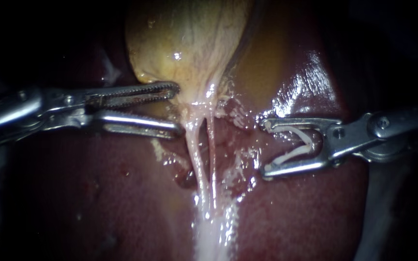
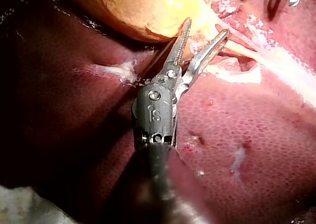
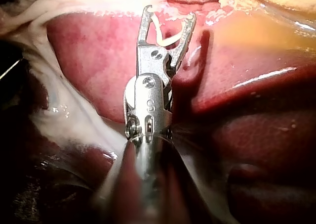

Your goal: Grabbing gallbladder

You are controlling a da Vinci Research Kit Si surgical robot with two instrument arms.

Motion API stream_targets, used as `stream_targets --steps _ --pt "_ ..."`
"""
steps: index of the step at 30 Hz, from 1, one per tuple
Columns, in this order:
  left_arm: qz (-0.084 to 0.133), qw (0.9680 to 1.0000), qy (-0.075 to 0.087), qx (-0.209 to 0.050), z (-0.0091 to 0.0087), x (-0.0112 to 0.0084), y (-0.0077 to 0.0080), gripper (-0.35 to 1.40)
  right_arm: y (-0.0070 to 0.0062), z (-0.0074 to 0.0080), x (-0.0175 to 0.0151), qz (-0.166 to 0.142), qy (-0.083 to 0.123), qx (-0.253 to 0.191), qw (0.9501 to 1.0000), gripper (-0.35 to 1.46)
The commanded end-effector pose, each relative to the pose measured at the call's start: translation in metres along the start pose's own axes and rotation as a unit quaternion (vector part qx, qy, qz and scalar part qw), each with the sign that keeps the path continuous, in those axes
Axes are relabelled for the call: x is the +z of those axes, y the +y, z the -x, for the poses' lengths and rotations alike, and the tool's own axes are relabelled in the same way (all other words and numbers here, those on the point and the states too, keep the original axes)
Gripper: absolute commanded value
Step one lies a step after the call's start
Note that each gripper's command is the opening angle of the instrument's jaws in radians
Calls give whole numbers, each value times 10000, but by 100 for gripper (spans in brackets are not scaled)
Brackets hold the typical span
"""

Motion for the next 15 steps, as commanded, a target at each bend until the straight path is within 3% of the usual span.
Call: stream_targets --steps 1,15 --pt "-7 10000 -14 -1 0 2 0 32 0 0 0 1 -1 0 10000 50" --pt "-61 9998 -141 -128 10 22 -8 10 0 -1 1 4 -1 1 10000 50"
